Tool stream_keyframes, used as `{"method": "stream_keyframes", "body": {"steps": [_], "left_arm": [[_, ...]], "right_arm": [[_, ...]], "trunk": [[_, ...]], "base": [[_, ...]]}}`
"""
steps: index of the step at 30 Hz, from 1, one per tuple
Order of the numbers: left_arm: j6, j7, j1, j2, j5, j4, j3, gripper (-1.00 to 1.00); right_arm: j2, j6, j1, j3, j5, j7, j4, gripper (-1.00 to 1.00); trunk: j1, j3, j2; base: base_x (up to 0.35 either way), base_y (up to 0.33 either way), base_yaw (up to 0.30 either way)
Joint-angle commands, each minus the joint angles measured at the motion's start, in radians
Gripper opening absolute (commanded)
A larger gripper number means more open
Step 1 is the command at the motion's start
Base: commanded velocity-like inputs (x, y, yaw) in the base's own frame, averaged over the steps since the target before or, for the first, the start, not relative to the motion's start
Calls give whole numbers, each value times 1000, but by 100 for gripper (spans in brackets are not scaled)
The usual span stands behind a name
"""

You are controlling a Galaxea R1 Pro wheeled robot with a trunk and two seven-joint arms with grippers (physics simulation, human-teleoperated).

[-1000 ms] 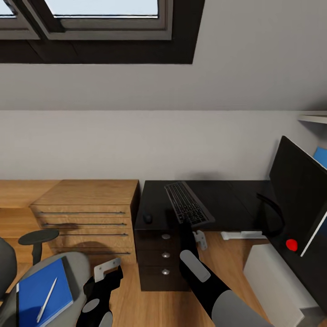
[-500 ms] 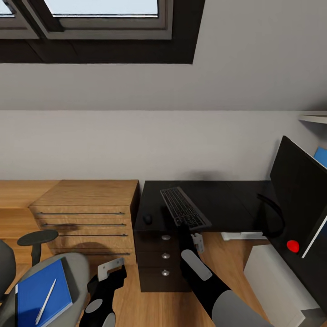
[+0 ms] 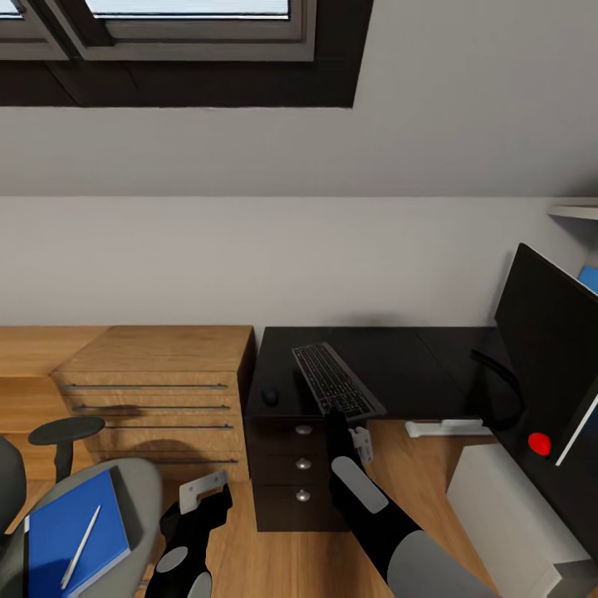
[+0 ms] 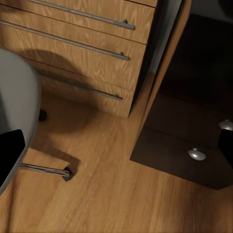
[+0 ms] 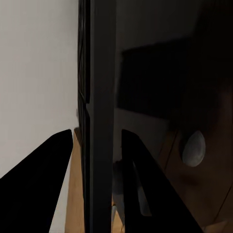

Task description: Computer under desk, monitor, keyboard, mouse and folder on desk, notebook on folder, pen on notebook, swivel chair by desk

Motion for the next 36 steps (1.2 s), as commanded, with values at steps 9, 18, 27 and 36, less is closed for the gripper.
{"method": "stream_keyframes", "body": {"steps": [9, 18, 27, 36], "left_arm": [[3, 7, -1, 0, 6, -1, -1, 100], [3, 7, -1, 0, 6, -1, -1, 100], [5, 7, -1, 1, 6, -1, -1, 100], [6, 6, -1, 5, 7, 5, -1, 100]], "right_arm": [[0, -5, -1, 3, 2, -5, -1, -100], [0, -5, -1, 5, 4, -7, -1, -100], [0, -5, -1, 7, 5, -7, -1, 100], [0, -5, -1, 8, 5, -5, -1, 100]], "trunk": [[12, -11, -22], [12, -11, -22], [12, -11, -22], [12, -11, -22]], "base": [[0, 0, 0], [0, 0, 0], [0, 0, 0], [0, 0, 0]]}}
